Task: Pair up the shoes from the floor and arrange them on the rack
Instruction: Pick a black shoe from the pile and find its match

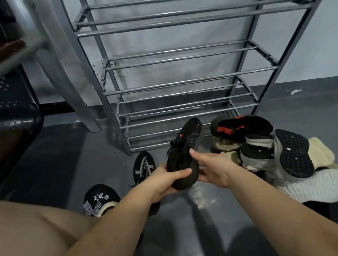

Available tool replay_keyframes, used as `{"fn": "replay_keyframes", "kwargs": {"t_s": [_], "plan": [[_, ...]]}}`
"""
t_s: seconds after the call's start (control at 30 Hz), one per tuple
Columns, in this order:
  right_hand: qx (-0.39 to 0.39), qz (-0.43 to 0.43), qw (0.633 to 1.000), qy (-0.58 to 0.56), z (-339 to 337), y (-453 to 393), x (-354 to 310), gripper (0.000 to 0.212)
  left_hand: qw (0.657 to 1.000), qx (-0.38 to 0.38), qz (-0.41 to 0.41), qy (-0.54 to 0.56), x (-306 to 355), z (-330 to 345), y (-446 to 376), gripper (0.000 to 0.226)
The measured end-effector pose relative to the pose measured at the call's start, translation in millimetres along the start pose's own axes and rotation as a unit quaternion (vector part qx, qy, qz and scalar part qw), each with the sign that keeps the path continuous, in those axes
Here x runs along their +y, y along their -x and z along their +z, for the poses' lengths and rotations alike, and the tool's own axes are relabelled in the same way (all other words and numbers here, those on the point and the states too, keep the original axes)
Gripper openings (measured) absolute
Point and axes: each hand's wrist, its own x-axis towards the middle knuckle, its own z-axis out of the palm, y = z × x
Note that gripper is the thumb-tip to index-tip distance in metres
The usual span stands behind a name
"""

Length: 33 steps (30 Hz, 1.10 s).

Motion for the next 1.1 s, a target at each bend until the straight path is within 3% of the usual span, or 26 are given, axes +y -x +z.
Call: {"fn": "replay_keyframes", "kwargs": {"t_s": [0.1,0.27,0.4,0.5,0.6,0.77,0.9,1.1], "plan": [[0.001,0.007,1.0,0.005,-1.3,-5.8,9.7,0.034,0.999,0.033,0.012,-0.034,-4.3,-3.9,-7.1,0.074],[-0.05,0.046,0.998,-0.003,-9.1,-13.6,18.3,0.037,0.999,0.011,-0.043,0.008,-11.3,-20.3,-14.0,0.044],[-0.064,0.072,0.995,0.009,-11.3,-23.3,28.4,0.04,0.995,-0.011,-0.104,-0.007,-21.6,-31.6,-19.2,0.052],[-0.068,0.11,0.99,0.055,-14.4,-33.3,33.9,0.04,0.984,-0.033,-0.175,-0.011,-27.8,-39.3,-23.5,0.038],[-0.052,0.143,0.981,0.12,-10.5,-44.0,42.2,0.038,0.972,0.002,-0.231,-0.035,-36.7,-43.7,-26.7,0.031],[-0.014,0.144,0.972,0.187,-1.3,-65.6,54.7,0.031,0.967,0.08,-0.241,-0.004,-48.1,-44.3,-46.8,0.023],[0.013,0.15,0.953,0.264,1.3,-91.3,60.6,0.031,0.956,0.141,-0.255,-0.021,-52.6,-48.2,-70.3,0.038],[0.026,0.154,0.947,0.28,7.7,-128.0,65.1,0.033,0.951,0.173,-0.256,0.002,-59.8,-59.8,-91.3,0.051]]}}
